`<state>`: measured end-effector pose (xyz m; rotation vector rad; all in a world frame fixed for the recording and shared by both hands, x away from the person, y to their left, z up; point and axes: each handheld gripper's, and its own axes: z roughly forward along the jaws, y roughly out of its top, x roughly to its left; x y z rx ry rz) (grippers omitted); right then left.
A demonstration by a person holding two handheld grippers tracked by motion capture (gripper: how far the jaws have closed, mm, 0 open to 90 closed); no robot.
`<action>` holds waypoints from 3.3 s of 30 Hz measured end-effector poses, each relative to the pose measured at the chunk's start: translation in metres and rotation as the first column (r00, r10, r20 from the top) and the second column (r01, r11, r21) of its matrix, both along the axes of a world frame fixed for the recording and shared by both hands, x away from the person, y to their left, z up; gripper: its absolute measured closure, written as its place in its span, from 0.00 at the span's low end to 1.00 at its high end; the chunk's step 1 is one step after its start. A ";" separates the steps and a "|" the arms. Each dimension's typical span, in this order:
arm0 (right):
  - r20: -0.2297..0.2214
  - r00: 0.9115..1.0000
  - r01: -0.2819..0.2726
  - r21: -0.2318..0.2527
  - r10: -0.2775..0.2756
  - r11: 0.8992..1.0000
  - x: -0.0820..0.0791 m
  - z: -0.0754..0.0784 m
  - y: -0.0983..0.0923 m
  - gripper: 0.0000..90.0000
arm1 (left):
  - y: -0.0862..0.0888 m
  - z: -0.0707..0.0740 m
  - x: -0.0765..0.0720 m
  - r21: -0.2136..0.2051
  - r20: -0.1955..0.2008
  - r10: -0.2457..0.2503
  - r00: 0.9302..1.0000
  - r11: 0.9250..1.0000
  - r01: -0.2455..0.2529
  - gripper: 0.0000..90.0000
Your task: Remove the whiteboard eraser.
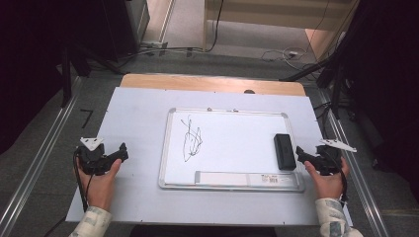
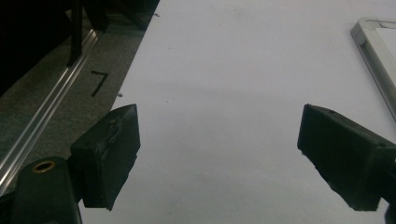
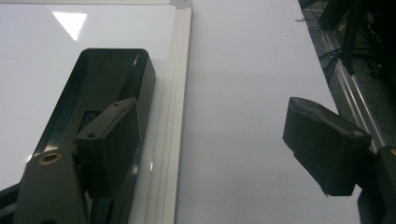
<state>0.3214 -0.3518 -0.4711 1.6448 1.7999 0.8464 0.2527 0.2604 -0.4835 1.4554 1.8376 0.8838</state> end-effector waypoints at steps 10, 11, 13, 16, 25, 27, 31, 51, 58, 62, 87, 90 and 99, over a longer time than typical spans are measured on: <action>-0.002 1.000 -0.013 0.015 0.013 1.000 -0.002 0.002 0.004 0.20 | -0.002 0.000 0.002 -0.009 -0.004 -0.007 1.000 1.000 0.007 0.15; -0.001 1.000 -0.015 0.022 0.015 1.000 -0.001 0.003 0.006 0.20 | -0.003 0.000 0.002 -0.009 -0.003 -0.007 1.000 1.000 0.007 0.15; 0.001 1.000 -0.019 0.021 0.019 1.000 0.000 0.003 0.007 0.20 | -0.002 0.000 0.002 -0.008 -0.004 -0.008 1.000 1.000 0.008 0.15; 0.003 0.999 -0.032 0.029 0.032 0.999 0.003 0.003 0.012 0.20 | -0.002 -0.001 0.002 -0.009 -0.006 -0.009 1.000 1.000 0.009 0.15; -0.015 0.997 -0.073 0.034 0.074 0.997 0.017 -0.001 0.037 0.21 | -0.004 -0.002 0.003 -0.006 -0.010 -0.015 1.000 1.000 0.015 0.15; -0.018 0.997 -0.077 0.032 0.078 0.996 0.018 -0.002 0.040 0.22 | -0.004 -0.003 0.003 -0.006 -0.012 -0.016 1.000 1.000 0.016 0.15; -0.031 0.996 -0.082 0.015 0.082 0.997 0.028 -0.007 0.053 0.22 | -0.005 -0.003 0.004 -0.007 -0.015 -0.018 1.000 1.000 0.018 0.15; -0.102 0.994 -0.040 0.019 0.042 0.999 0.039 -0.017 0.062 0.29 | -0.002 -0.004 0.004 -0.018 -0.021 -0.011 1.000 1.000 0.011 0.15; -0.109 0.993 -0.039 0.034 0.043 0.999 0.040 -0.017 0.062 0.35 | -0.002 -0.004 0.003 -0.022 -0.022 -0.011 1.000 1.000 0.011 0.16; -0.106 0.993 -0.047 0.035 0.051 0.998 0.040 -0.018 0.062 0.36 | -0.002 -0.004 0.003 -0.026 -0.021 -0.012 1.000 1.000 0.011 0.16; -0.105 0.992 -0.072 -0.044 0.067 0.996 0.038 -0.010 0.066 0.39 | 0.000 -0.004 0.002 -0.043 -0.017 -0.006 1.000 0.999 0.005 0.16; -0.103 0.992 -0.076 -0.045 0.071 0.996 0.038 -0.008 0.066 0.39 | 0.001 -0.004 0.002 -0.043 -0.017 -0.004 1.000 0.999 0.003 0.16; -0.039 0.995 -0.090 -0.007 0.089 0.996 0.030 0.007 0.066 0.39 | 0.002 -0.003 0.001 -0.045 -0.014 -0.001 1.000 0.999 0.000 0.16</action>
